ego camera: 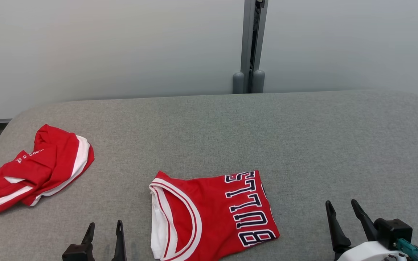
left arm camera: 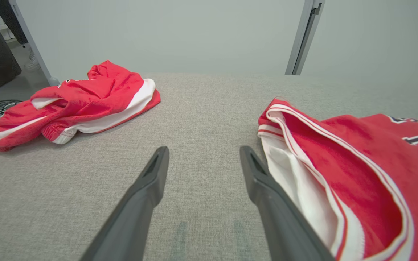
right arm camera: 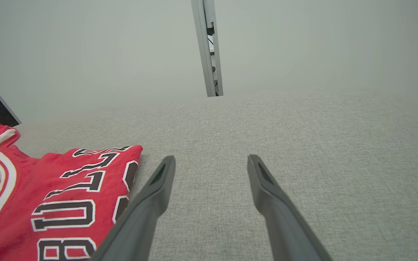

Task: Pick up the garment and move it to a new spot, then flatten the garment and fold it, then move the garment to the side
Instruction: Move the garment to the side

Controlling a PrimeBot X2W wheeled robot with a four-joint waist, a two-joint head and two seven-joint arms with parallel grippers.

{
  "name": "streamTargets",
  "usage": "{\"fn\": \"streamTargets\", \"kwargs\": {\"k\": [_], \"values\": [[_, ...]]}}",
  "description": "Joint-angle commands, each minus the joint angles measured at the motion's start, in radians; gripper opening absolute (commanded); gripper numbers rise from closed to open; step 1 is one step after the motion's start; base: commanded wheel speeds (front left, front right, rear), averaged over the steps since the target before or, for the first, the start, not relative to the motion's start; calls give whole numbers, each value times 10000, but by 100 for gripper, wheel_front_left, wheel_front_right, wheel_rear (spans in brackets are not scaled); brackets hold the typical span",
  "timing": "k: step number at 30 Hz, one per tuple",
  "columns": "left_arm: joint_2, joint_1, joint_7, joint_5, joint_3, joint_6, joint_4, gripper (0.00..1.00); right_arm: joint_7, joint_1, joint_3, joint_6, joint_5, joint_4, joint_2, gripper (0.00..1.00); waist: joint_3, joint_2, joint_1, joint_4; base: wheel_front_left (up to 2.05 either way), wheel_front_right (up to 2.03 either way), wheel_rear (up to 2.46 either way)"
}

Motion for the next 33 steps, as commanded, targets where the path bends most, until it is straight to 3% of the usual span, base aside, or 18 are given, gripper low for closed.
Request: {"fn": "streamTargets", "kwargs": {"k": [1, 12, 17, 27, 28, 29, 30, 33], "values": [[42, 119, -47, 47, 45, 39, -68, 100, -44, 63, -14, -4, 65, -65, -46, 100, -26, 0, 0, -3, 0, 0, 0], [47, -150, -47, -283, -328, 61, -121, 100, -42, -438, 1519, -4, 840, 570, -43, 100, 338, 0, 0, 439, 0, 0, 0], [48, -395, -47, -283, -416, 88, -25, 100, 15, -1602, 2613, -4, 1904, 1719, -50, 100, 910, 0, 0, 982, 0, 0, 0], [36, -759, -47, -166, -427, -26, -127, 100, 580, -3007, 2912, -4, 2640, 3998, -45, 100, 1479, 0, 0, 1783, 0, 0, 0], [38, -794, -47, -164, -402, -28, -121, 100, 695, -3055, 3014, -4, 2785, 4180, -44, 88, 1524, 0, 0, 1813, 0, 0, 0], [45, -808, -47, -156, -373, -32, -114, 100, 784, -3091, 3177, -4, 2923, 4334, -42, 33, 1543, 0, 0, 1827, 0, 0, 0], [44, -823, -47, -141, -344, -38, -126, 100, 744, -3140, 3317, -2, 2993, 4404, -10, 0, 1573, 0, 0, 1831, 0, 0, 0], [39, -936, -47, -61, -318, -63, -155, 100, 518, -3339, 3565, -5, 3127, 4580, -17, 0, 1653, 0, 0, 1748, 0, 0, 0]]}}
